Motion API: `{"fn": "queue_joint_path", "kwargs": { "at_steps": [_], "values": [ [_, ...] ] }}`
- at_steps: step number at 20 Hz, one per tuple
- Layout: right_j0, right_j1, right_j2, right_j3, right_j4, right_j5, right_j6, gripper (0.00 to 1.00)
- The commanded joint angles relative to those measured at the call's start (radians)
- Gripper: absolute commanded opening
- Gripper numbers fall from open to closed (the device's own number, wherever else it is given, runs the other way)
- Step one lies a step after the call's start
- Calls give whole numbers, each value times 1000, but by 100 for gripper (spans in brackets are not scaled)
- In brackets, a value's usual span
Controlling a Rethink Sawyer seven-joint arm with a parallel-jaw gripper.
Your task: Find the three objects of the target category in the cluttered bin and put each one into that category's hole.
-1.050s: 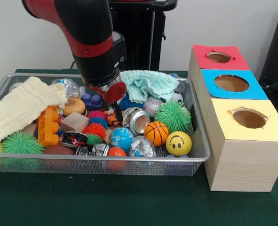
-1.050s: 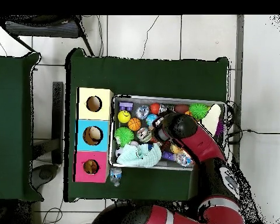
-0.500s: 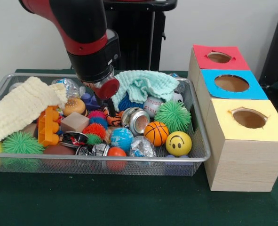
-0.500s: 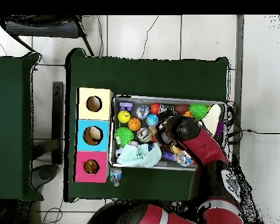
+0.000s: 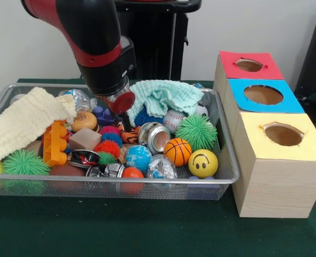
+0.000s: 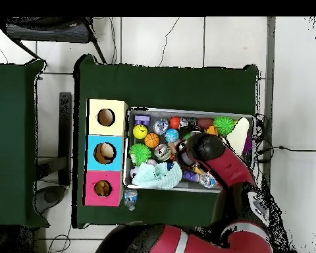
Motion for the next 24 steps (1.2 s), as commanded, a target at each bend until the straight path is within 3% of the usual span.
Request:
{"fn": "queue_joint_path", "kwargs": {
  "at_steps": [1,12,24],
  "values": [
    [4,78,67,-20,7,23,189,100],
    [-8,188,102,-100,29,-35,173,100],
    [-60,187,123,-76,-8,-131,94,100]
  ]
}}
